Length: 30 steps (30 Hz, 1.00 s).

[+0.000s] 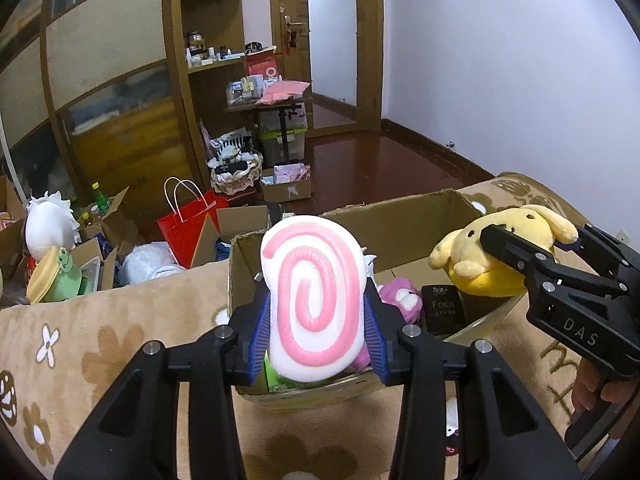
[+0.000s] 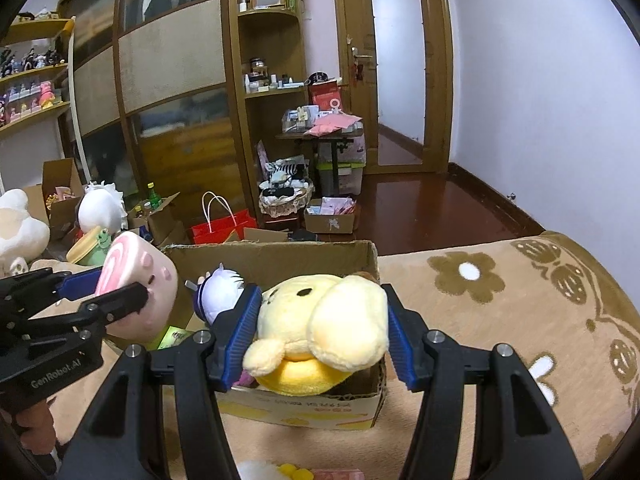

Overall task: Organize soft objects
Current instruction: 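Carry both plushes over the box and open both tools to drop them, then move both tools back toward the white fluffy plush and pink packet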

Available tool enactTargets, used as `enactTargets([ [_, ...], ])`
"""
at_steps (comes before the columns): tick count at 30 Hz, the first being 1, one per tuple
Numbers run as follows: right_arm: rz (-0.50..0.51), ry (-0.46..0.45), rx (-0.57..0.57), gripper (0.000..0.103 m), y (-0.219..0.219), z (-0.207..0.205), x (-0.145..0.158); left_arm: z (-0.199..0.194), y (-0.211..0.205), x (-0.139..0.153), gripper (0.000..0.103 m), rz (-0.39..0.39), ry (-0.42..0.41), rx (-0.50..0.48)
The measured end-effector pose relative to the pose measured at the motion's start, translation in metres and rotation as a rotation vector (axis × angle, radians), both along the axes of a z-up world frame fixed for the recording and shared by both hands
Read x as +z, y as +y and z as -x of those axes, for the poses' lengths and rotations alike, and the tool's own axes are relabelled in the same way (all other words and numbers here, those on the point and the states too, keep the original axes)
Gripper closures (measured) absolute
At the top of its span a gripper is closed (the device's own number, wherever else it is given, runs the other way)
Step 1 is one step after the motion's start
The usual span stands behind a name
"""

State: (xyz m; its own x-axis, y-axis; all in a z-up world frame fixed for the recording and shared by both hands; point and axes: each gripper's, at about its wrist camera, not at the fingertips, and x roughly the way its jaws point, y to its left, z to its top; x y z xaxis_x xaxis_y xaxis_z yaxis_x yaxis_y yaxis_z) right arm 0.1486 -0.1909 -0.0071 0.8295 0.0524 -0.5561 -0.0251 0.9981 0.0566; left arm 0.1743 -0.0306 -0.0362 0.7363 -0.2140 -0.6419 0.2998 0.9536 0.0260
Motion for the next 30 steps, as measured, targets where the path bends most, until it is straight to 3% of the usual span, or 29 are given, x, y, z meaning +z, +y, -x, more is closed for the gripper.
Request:
enactTargets([
  [7,-0.017,0.017,0.003,0.040,-0.001,-0.001,-0.004,-0.002,-0.005,-0.007,0.056,-0.036,0.019,-0.006],
  [14,-0.040,0.034,-0.005,0.039,-0.006,-0.002,-0.007,0.002,-0.007,-0.002,0.041,-0.058,-0.019,0.007],
  [21,-0.071,0.026,-0.016,0.025,-0.010,0.000,-0.003,0.002,-0.006,-0.003,0.038,-0.065,0.000,0.016],
  [25,-0.084,0.010,-0.022,0.011,-0.012,0.004,0.003,0.008,-0.006,0.002,0.025,-0.070,-0.014,0.013],
  [28,-0.105,-0.002,-0.040,0.000,-0.017,0.010,0.010,0.014,-0.008,0.004,0.020,-0.082,-0.024,0.004],
  [30,-0.109,-0.020,-0.065,0.000,-0.021,0.014,0.016,0.019,-0.008,0.007,0.015,-0.085,-0.039,0.007],
])
